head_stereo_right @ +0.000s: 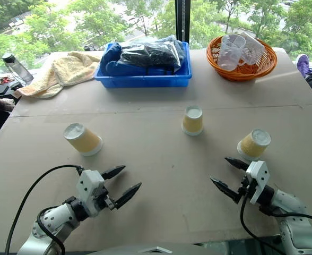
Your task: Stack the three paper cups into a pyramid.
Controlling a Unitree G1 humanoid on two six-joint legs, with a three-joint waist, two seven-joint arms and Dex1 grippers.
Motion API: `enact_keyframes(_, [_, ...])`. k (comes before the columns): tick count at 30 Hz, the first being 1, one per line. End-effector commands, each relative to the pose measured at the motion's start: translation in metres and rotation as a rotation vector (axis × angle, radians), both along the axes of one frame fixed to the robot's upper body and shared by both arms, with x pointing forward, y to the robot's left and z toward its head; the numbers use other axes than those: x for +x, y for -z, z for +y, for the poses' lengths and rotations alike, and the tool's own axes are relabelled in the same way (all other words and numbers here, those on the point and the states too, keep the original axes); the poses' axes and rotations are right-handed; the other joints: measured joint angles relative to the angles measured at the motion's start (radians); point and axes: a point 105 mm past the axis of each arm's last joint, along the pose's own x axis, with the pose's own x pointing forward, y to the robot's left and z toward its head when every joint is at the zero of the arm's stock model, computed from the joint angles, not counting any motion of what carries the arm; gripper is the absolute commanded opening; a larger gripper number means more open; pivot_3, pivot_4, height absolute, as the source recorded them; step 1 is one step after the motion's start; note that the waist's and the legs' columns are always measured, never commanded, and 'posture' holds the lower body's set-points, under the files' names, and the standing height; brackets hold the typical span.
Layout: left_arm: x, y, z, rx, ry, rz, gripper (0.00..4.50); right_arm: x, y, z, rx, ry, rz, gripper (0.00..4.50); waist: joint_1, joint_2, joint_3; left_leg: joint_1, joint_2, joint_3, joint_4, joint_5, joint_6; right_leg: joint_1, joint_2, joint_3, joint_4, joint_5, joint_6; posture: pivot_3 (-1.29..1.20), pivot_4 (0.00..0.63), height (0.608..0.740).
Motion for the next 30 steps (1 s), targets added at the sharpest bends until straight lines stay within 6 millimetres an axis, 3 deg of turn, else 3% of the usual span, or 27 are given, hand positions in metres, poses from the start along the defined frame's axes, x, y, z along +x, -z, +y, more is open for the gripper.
enact_keyframes(1, [0.007, -0.025, 0.011, -0.046, -0.096, -0.118, 4.5, 0.005, -0.02, 0.008, 0.037, -0.05, -0.069, 4.47, -0.002, 0.0, 0.0, 0.0, 0.0, 0.0, 0.001, 0.0, 0.0, 0.0, 0.0, 0.0, 0.0, 0.0, 0.0, 0.0, 0.15, 0.74])
enact_keyframes(4, [0.011, -0.031, 0.023, -0.054, -0.196, -0.161, 4.5, 0.004, -0.03, 0.016, 0.064, -0.105, -0.085, 4.47, -0.002, 0.0, 0.0, 0.0, 0.0, 0.0, 0.004, 0.0, 0.0, 0.0, 0.0, 0.0, 0.003, 0.0, 0.0, 0.0, 0.15, 0.74])
enact_keyframes(6, [0.013, -0.036, 0.038, 0.037, -0.306, -0.233, 4.5, 0.006, -0.042, 0.026, 0.085, -0.157, -0.1, 4.47, -0.001, 0.0, 0.001, 0.0, 0.0, -0.001, 0.006, -0.001, 0.001, 0.0, 0.0, 0.0, 0.006, 0.0, 0.0, 0.0, 0.15, 0.74])
enact_keyframes(8, [0.012, -0.042, 0.05, 0.015, -0.465, -0.275, 4.5, 0.008, -0.057, 0.034, 0.131, -0.205, -0.119, 4.47, -0.002, -0.001, 0.001, -0.001, 0.0, -0.001, 0.009, -0.003, 0.003, 0.0, 0.0, 0.0, 0.008, 0.0, 0.0, 0.0, 0.15, 0.74])
enact_keyframes(14, [0.025, -0.069, 0.06, 0.014, -0.697, -0.424, 4.5, 0.005, -0.081, 0.054, 0.211, -0.323, -0.135, 4.47, 0.021, -0.008, 0.006, -0.001, 0.0, -0.001, 0.012, -0.005, 0.003, 0.0, -0.001, 0.0, 0.01, -0.002, -0.003, 0.0, 0.15, 0.74])
enact_keyframes(20, [0.041, -0.071, 0.072, 0.045, -0.768, -0.458, 4.5, 0.006, -0.089, 0.064, 0.203, -0.37, -0.156, 4.47, 0.021, -0.008, 0.006, -0.002, 0.0, -0.001, 0.012, -0.002, 0.004, 0.0, -0.001, -0.002, 0.012, 0.001, 0.0, 0.0, 0.15, 0.74])
enact_keyframes(30, [0.057, -0.067, 0.086, 0.016, -0.812, -0.452, 4.5, 0.012, -0.091, 0.064, 0.195, -0.362, -0.176, 4.47, 0.022, -0.009, 0.007, -0.003, 0.0, -0.001, 0.013, 0.0, 0.002, 0.0, -0.001, -0.002, 0.012, 0.001, 0.0, 0.0, 0.15, 0.74])
